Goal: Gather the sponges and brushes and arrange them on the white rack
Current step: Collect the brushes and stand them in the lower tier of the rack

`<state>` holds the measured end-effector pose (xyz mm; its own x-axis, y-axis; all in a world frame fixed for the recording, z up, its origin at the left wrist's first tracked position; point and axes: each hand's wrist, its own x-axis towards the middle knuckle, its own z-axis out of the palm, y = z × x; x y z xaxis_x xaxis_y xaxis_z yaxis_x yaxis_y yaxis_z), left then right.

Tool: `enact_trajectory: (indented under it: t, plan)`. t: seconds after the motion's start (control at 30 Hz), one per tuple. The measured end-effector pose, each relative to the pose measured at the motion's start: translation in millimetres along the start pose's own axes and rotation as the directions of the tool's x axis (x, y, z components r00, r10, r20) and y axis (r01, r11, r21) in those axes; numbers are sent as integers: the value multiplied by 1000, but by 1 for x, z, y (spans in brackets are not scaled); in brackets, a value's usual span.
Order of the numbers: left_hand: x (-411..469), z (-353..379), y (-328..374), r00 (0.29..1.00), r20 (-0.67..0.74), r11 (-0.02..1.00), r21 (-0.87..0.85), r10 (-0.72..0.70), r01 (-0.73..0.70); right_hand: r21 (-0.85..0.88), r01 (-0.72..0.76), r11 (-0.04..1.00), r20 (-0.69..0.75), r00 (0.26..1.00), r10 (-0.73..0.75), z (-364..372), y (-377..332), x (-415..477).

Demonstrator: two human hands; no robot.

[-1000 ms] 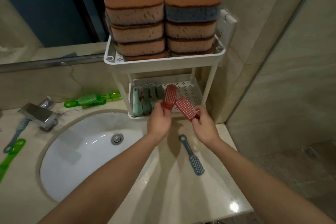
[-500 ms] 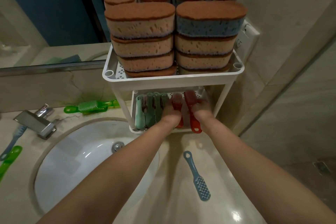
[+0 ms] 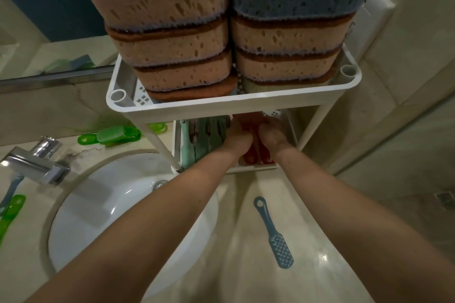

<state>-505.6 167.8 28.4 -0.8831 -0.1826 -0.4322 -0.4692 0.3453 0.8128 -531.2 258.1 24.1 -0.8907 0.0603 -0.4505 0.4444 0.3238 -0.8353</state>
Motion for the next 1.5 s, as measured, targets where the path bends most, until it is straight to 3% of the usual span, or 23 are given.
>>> enact_trajectory:
  t: [0.23, 0.4, 0.5, 0.63, 0.73, 0.83, 1.03, 1.23, 1.37, 1.5]
  plan:
    - [-14, 3, 7, 998, -50, 997, 61, -50, 53, -36, -32, 999, -19, 999, 32, 1, -3, -8]
    - [-30, 0, 5, 998, -60, 997, 83, 8, -3, -44, -14, 999, 59, 998, 16, 2, 2, -21]
    - [-40, -3, 4, 999, -31, 999, 38, 28, -27, 53, -38, 998, 51, 998, 35, 3, 1, -28]
    - [-57, -11, -1, 994, -12, 992, -63, 106, -106, 117, 67, 991, 39, 997, -72, -1, 6, -44]
    - [-73, -17, -9, 991, -59, 971, -200, 122, -132, 115, 156, 981, -30, 988, -154, 2, 11, -61]
    - [-88, -26, -25, 990, -115, 939, -324, 80, -114, 224, 161, 961, -80, 986, -147, 15, 18, -80]
    - [-117, -61, -70, 971, -236, 895, -425, 35, -135, 192, 351, 916, -96, 936, -339, 55, 33, -128]
    - [-135, -114, -115, 919, -386, 872, -474, -77, -126, 171, 418, 892, 100, 893, -438, 108, 34, -163]
    - [-143, -154, -141, 898, -423, 879, -466, -124, -98, 138, 427, 893, 250, 858, -449, 149, 27, -175]
    - [-145, -193, -162, 885, -444, 878, -469, -144, -92, 113, 422, 900, 310, 845, -435, 187, 15, -179]
